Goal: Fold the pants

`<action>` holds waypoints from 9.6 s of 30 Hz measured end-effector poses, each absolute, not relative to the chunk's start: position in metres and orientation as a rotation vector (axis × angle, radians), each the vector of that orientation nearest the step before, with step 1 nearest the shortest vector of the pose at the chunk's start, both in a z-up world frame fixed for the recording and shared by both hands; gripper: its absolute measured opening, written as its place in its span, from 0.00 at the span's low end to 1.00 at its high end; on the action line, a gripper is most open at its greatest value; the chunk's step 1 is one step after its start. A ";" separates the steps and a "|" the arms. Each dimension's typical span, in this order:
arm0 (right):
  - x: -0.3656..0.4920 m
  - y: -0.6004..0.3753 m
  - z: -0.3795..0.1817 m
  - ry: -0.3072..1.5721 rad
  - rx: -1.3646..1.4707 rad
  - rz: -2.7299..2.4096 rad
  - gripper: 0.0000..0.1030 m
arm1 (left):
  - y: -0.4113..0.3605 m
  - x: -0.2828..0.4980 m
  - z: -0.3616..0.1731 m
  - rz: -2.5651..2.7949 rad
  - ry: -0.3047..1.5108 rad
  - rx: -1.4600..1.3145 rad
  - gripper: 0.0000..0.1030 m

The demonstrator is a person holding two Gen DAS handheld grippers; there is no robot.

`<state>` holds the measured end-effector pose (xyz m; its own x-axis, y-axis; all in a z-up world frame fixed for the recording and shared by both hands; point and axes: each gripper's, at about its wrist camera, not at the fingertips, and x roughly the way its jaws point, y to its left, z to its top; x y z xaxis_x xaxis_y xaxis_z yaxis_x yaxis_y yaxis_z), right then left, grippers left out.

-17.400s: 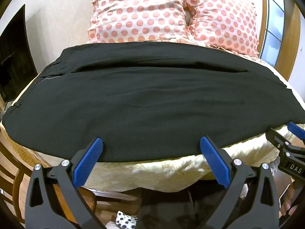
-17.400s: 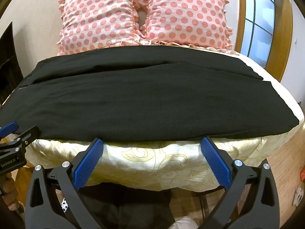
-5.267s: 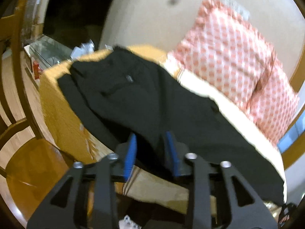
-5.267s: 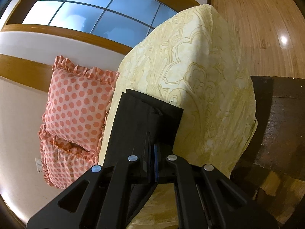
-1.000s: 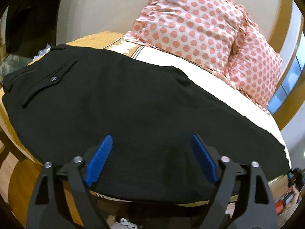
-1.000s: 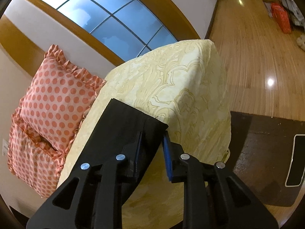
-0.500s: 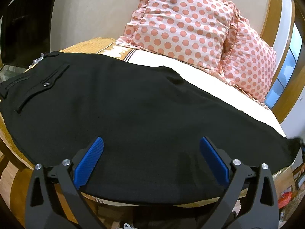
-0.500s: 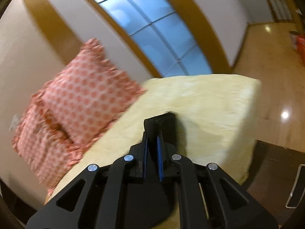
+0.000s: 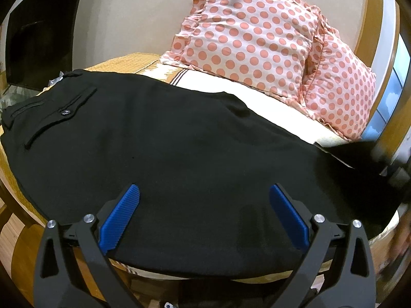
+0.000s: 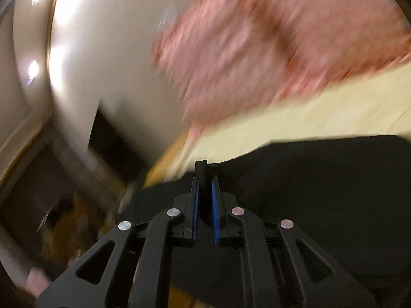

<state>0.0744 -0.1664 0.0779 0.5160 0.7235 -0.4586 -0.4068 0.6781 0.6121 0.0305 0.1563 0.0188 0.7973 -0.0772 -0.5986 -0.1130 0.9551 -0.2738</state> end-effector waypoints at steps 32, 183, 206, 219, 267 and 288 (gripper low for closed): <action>0.063 -0.067 0.057 0.747 0.212 0.843 0.10 | 0.189 0.011 0.032 -0.041 0.567 -0.463 0.98; -0.011 -0.344 0.046 0.493 0.334 0.166 0.81 | -0.140 0.057 0.078 -0.709 0.731 0.086 0.09; 0.031 -0.240 0.089 0.506 0.121 0.439 0.81 | -0.001 0.059 0.060 -0.282 0.624 -0.080 0.95; 0.061 -0.310 0.099 0.622 0.361 0.404 0.81 | 0.027 0.053 0.025 -0.270 0.634 -0.073 0.98; 0.149 -0.307 0.051 0.910 0.293 0.517 0.59 | 0.077 0.064 0.059 -0.374 0.628 -0.280 0.98; 0.150 -0.313 0.050 0.897 0.376 0.595 0.37 | 0.090 0.188 0.042 -0.442 1.036 -0.354 0.63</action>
<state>0.1502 -0.3133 0.0501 0.4808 0.6258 -0.6142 -0.3233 0.7776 0.5392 0.1880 0.0900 0.0415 0.4362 -0.5094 -0.7418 0.1838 0.8574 -0.4807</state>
